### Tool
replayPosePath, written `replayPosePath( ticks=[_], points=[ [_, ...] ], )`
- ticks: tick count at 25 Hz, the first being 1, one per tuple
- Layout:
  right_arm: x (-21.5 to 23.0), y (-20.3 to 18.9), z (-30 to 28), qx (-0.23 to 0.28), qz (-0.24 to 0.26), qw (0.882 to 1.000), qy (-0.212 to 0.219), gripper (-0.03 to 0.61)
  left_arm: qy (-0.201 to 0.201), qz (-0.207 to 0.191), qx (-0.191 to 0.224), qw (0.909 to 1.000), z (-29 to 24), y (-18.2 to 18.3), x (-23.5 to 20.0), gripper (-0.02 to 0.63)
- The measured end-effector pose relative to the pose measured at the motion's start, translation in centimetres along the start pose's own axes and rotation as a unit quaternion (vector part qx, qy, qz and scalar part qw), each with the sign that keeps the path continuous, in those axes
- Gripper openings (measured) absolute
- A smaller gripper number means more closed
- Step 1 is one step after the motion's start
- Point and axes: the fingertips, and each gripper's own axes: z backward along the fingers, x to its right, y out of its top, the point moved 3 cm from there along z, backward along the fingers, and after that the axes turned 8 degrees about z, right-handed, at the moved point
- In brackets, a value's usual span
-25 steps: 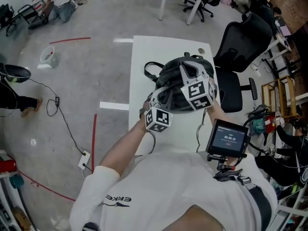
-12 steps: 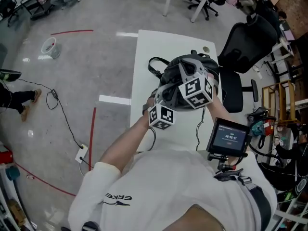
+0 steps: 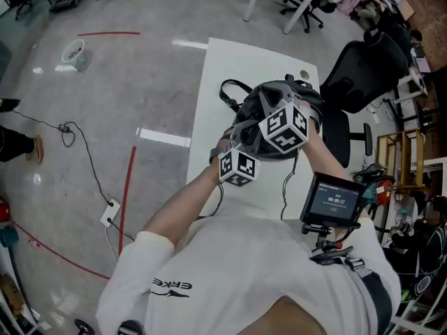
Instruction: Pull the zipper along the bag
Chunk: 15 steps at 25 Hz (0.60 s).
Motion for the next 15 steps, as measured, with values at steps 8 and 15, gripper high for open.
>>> replayPosePath(
  ticks=[8, 15],
  points=[
    [-0.8, 0.5, -0.8, -0.021, 0.050, 0.998, 0.031, 0.018, 0.005, -0.001, 0.002, 1.0000, 0.1, 0.2, 0.2, 0.011],
    [-1.4, 1.2, -1.4, -0.036, 0.093, 0.994, 0.049, 0.018, 0.001, -0.014, 0.009, 0.9999, 0.4, 0.7, 0.9, 0.008]
  ],
)
